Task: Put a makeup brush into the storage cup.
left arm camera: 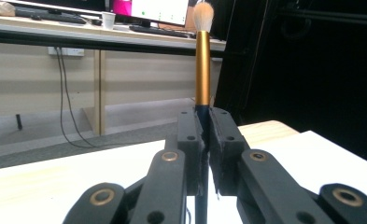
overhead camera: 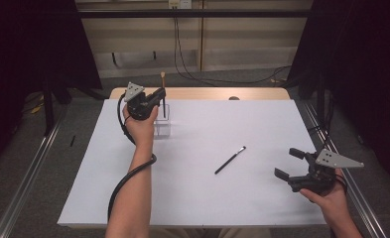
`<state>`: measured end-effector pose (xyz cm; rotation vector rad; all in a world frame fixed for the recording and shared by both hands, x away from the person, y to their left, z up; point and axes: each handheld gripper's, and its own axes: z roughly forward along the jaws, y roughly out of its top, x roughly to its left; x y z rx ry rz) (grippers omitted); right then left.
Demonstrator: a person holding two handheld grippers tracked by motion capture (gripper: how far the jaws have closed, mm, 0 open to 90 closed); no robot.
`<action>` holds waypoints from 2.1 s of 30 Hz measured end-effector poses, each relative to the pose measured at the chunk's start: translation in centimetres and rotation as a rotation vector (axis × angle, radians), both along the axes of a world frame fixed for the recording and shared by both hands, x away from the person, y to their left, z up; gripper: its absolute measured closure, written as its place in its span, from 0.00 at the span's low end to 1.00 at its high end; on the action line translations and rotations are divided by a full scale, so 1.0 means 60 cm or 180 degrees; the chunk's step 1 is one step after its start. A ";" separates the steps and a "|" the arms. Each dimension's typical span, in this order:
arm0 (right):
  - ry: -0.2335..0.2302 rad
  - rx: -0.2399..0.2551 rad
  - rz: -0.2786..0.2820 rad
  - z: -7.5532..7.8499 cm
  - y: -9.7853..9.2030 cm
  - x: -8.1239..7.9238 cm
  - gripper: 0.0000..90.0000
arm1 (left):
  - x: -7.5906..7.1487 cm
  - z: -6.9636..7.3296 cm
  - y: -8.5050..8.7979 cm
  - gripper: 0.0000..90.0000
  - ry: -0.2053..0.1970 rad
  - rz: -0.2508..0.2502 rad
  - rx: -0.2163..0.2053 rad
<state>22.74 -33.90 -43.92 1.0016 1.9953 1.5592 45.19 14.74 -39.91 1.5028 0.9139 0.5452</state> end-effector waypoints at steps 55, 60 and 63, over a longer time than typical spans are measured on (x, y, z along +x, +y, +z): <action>-0.0031 -0.0004 0.0010 0.002 0.004 0.000 0.03 | -0.024 -0.034 0.001 0.88 0.0196 -0.0066 -0.0128; -0.0028 -0.0012 0.0014 0.002 0.004 0.000 0.03 | -0.031 -0.028 0.001 0.76 0.0155 -0.0110 -0.0101; -0.0036 -0.0012 0.0011 0.002 0.005 0.000 0.03 | -0.036 -0.026 0.005 0.70 0.0120 -0.0110 -0.0153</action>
